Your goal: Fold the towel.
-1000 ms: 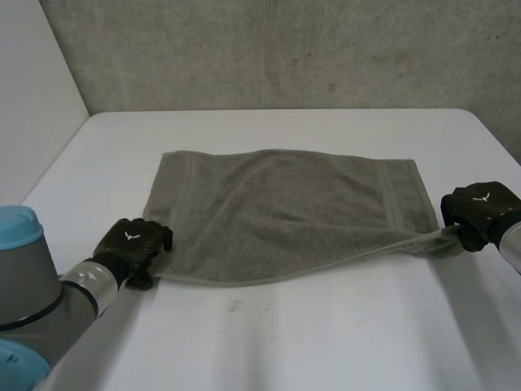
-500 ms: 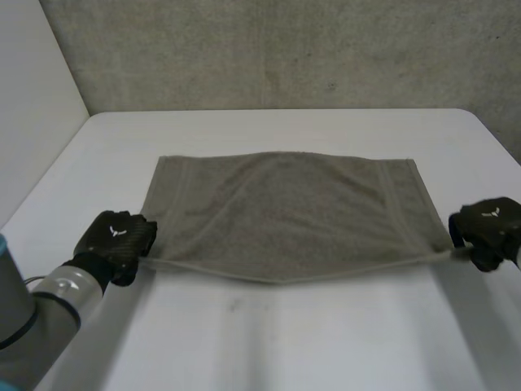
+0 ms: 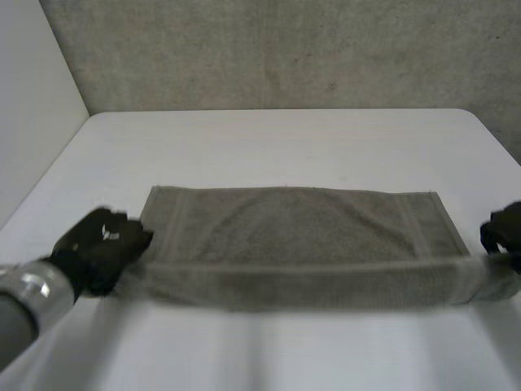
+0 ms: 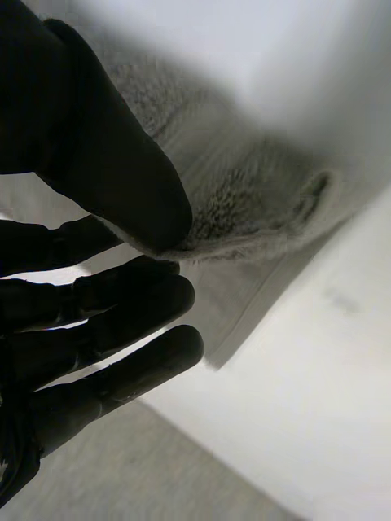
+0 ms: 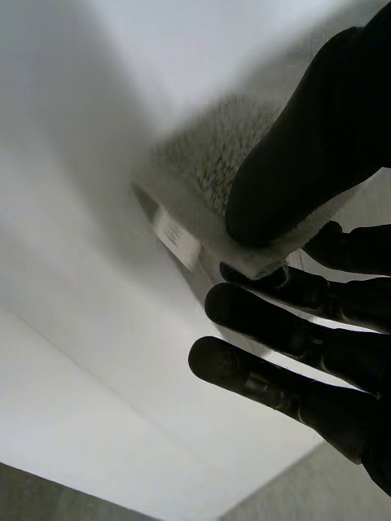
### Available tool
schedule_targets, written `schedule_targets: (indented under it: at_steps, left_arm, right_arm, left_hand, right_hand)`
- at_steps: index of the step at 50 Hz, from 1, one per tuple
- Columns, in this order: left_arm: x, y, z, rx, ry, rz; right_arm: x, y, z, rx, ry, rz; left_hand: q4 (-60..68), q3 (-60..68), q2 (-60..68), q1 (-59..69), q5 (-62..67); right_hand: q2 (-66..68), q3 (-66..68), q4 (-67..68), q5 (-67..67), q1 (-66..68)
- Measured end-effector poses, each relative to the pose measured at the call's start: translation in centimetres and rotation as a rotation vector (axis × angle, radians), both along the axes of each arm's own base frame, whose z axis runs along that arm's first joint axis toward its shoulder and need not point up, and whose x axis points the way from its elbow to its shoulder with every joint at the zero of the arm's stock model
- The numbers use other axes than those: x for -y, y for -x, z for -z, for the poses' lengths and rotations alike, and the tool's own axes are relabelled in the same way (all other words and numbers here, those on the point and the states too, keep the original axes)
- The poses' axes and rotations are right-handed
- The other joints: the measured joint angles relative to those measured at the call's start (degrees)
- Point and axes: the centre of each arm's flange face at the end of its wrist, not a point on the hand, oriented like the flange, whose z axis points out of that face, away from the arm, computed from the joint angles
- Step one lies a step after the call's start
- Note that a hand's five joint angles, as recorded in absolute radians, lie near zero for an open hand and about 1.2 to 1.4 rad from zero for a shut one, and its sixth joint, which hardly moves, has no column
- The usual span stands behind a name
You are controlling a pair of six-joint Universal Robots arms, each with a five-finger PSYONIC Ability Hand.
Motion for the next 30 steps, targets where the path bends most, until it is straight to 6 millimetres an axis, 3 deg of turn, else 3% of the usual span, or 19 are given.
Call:
schedule_targets:
  at_steps: [4,7,16,24,28,29,30]
  left_arm:
    - [3.2,1.1,0.7,-0.018,0.042,0.022]
    - [7.0,2.8,1.9,-0.035,0.077,0.046]
    - [15.2,6.0,4.6,-0.079,0.131,0.012]
    - [19.3,7.4,6.1,-0.121,0.177,-0.008]
    - [20.0,8.0,6.5,-0.136,0.186,-0.011]
    - [20.0,8.1,6.5,-0.138,0.187,-0.012]
    - [20.0,8.4,6.7,-0.144,0.186,-0.013]
  right_arm:
    - [2.3,-0.5,1.0,0.024,0.031,0.015]
    - [5.4,-1.9,2.5,0.033,0.081,0.034]
    - [12.2,-5.3,5.7,0.066,0.241,0.076]
    - [15.7,-6.2,6.7,0.078,0.371,0.120]
    - [16.3,-6.4,7.0,0.071,0.399,0.133]
    - [16.4,-6.5,7.1,0.069,0.403,0.135]
    - [16.5,-6.8,7.4,0.066,0.408,0.134]
  left_hand:
    - [0.00,0.00,0.00,0.00,0.00]
    - [0.00,0.01,0.01,0.00,0.00]
    - [0.01,0.02,0.02,0.00,0.01]
    - [0.01,0.02,0.02,0.00,0.01]
    - [-12.27,-12.10,-12.32,-7.89,-8.61]
    - [-21.16,-20.91,-21.29,-18.35,-17.29]
    - [-43.40,-42.63,-43.30,-40.53,-39.25]
  right_hand:
    - [0.00,0.00,0.00,0.00,0.00]
    - [0.00,0.00,0.00,0.00,0.00]
    - [0.00,0.00,0.00,0.00,0.03]
    - [-0.80,-0.89,-0.89,-0.81,-1.79]
    - [-31.26,-30.92,-29.40,-27.14,-31.17]
    - [-39.68,-39.28,-37.92,-35.46,-39.90]
    - [-54.57,-53.52,-53.55,-51.48,-56.88]
